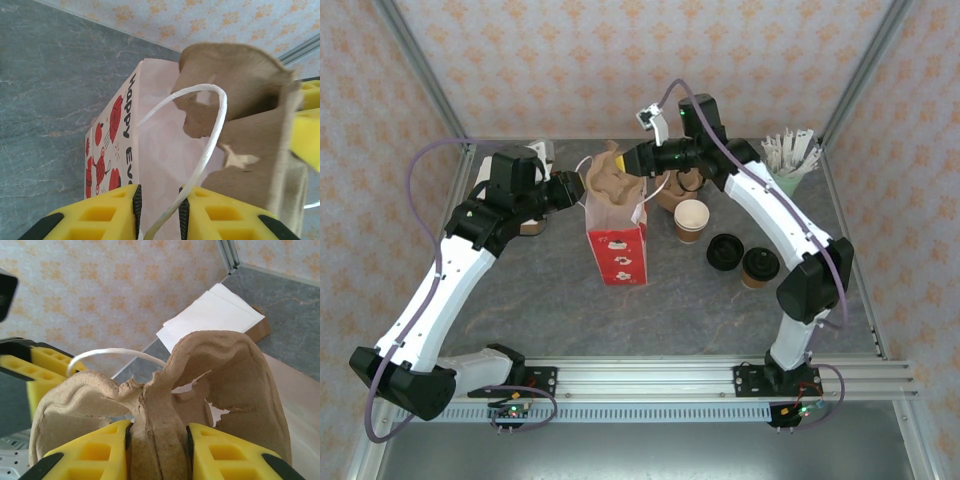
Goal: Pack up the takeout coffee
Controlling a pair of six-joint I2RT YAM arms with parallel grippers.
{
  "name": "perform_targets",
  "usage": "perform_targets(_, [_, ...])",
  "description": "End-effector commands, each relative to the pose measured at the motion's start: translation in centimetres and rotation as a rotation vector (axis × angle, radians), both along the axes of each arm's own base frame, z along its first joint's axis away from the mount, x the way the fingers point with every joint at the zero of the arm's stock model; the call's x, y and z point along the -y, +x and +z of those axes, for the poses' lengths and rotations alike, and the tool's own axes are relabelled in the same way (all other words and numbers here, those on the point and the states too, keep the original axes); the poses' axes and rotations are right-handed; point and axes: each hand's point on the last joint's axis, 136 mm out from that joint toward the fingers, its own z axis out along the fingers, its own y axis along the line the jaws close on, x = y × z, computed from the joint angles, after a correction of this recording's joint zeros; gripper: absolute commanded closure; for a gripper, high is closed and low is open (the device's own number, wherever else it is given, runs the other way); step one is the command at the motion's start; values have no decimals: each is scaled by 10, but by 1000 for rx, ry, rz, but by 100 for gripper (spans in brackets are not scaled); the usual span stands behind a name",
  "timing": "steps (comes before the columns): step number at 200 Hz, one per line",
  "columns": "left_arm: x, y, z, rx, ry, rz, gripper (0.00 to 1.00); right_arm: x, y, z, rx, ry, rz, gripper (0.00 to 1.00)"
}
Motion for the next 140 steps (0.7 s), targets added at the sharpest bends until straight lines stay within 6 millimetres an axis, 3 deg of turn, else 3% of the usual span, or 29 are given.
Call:
perform_targets(1, [-3,1,10,41,-25,16,73,-3,-1,0,45,-50,9,72])
perform_targets(70, [3,-1,17,51,-55,-13,75,-1,2,-31,96,-269,10,71])
perform_targets(140, [1,0,17,47,-58,0,76,-2,-12,-52,207,-436,82,70])
